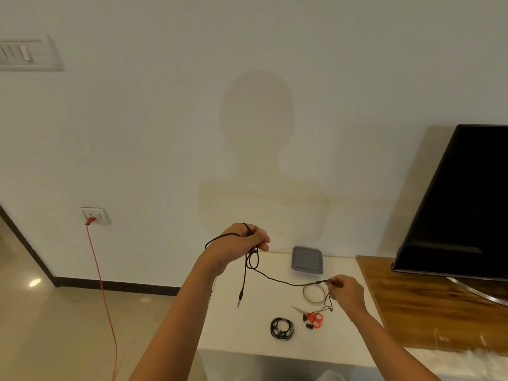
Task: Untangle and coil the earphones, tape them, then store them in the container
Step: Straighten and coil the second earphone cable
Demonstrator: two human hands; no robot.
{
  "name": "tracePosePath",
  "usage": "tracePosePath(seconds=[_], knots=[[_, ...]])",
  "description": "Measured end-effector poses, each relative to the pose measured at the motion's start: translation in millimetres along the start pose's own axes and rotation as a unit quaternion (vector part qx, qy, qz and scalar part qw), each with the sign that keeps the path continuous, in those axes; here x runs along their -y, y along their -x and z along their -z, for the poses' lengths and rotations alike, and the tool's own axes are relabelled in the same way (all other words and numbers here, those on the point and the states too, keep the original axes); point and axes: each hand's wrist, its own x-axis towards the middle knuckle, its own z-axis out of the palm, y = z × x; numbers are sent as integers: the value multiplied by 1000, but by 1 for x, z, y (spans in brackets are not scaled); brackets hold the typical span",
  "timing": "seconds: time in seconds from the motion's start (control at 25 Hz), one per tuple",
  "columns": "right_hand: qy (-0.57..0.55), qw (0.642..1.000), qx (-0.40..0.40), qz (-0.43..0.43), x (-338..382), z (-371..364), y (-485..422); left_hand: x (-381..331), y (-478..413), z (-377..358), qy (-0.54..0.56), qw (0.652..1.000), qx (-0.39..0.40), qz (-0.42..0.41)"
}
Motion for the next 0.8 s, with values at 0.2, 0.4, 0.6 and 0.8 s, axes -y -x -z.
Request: tracePosePath(seconds=[0.2, 0.4, 0.6, 0.8], knots=[[15, 999, 33, -15, -15, -11, 4, 3, -3, -6, 4, 1000, 6, 4], [47, 990, 112, -68, -21, -20, 11, 4, -8, -18, 14, 1000, 23, -2], [-169, 966, 184, 59, 66, -18, 38, 4, -16, -43, 181, 983, -21, 2], [-252, 877, 371, 175, 137, -3, 63, -3, -16, -46, 237, 971, -14, 33]])
